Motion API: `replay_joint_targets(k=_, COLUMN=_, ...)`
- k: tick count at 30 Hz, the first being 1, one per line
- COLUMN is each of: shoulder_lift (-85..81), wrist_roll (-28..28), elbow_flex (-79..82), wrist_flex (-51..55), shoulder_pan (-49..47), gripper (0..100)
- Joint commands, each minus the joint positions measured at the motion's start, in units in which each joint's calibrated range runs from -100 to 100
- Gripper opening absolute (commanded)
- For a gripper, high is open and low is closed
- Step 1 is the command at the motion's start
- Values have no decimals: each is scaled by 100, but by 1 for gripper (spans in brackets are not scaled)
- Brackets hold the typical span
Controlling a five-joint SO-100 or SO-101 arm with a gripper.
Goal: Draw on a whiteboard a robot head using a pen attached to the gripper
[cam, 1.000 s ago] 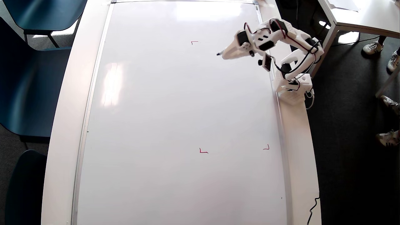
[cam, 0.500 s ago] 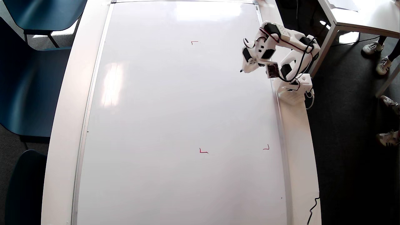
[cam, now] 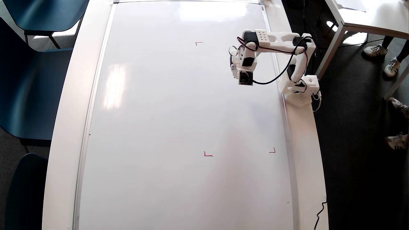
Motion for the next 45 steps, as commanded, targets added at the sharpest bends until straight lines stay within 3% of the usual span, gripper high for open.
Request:
replay_joint_targets(k=1, shoulder_lift=733, wrist_roll=-20, elbow_flex=-683, wrist_flex=-207, shoulder_pan=-179, gripper=1)
replay_joint_targets(k=16, shoulder_lift=2569, wrist_roll=-481, elbow_flex=-2399, wrist_flex=-685, shoulder_pan=-555, gripper=1)
replay_joint_targets(k=45, shoulder_lift=3458, wrist_roll=-620, elbow_flex=-2735, wrist_flex=-929, shoulder_pan=-599, gripper=1)
